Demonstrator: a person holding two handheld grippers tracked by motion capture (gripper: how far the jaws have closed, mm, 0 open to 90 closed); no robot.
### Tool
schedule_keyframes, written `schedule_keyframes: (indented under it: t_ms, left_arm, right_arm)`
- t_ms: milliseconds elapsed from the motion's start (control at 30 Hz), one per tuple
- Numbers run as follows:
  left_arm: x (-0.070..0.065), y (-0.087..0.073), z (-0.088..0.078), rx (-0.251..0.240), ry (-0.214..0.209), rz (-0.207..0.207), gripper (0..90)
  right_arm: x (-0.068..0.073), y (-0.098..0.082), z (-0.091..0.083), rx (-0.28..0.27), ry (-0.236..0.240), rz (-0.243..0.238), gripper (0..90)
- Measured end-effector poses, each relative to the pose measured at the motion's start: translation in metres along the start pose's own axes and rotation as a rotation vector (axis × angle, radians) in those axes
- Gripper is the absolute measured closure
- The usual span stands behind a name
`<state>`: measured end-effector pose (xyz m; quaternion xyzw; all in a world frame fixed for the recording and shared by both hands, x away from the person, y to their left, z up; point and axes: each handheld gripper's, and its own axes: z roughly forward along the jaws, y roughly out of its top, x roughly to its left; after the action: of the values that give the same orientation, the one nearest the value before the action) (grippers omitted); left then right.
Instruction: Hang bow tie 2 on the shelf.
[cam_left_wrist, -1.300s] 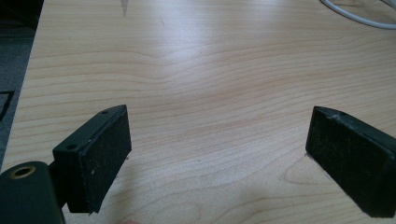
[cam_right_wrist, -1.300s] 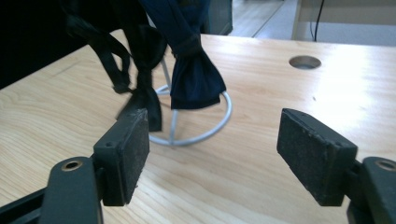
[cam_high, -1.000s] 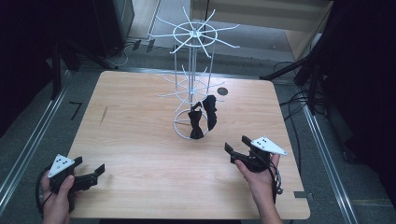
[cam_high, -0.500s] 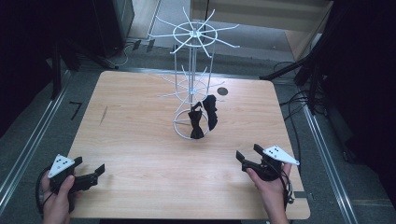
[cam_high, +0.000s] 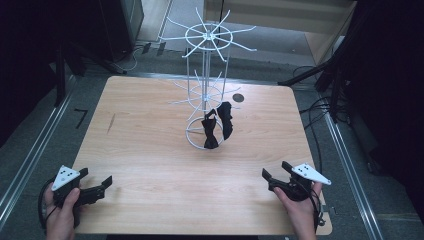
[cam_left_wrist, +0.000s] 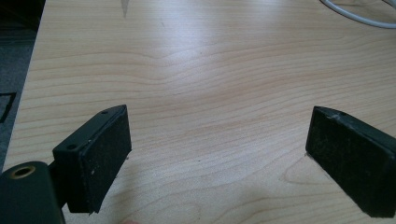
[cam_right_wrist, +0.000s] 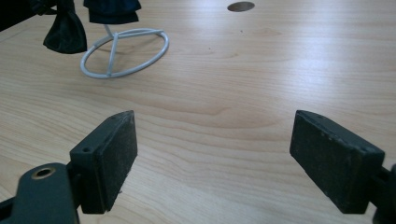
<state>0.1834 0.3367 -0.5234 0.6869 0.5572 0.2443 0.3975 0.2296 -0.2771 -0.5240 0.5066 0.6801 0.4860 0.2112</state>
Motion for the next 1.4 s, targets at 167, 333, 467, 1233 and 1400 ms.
schedule_keyframes:
  t_ms: [167, 333, 467, 1233, 1400]
  left_arm:
    - [0.0, 0.0, 0.0, 0.001, 0.001, -0.001, 7.4]
    - [0.0, 0.0, 0.0, -0.001, 0.002, -0.001, 7.3]
    - [0.0, 0.0, 0.0, 0.001, 0.001, -0.001, 7.3]
    - [-0.002, 0.0, 0.0, -0.001, 0.01, 0.01, 7.3]
    - [-0.002, 0.0, 0.001, 0.002, 0.009, 0.011, 7.3]
  right_arm:
    - [-0.01, -0.005, -0.008, 0.004, -0.017, 0.023, 14.7]
    - [-0.016, -0.008, -0.014, 0.005, -0.026, 0.028, 14.3]
    - [-0.022, -0.012, -0.02, 0.009, -0.037, 0.031, 13.4]
    - [-0.057, -0.043, -0.069, 0.03, -0.11, 0.104, 13.3]
    - [-0.057, -0.044, -0.065, 0.066, -0.116, 0.081, 13.4]
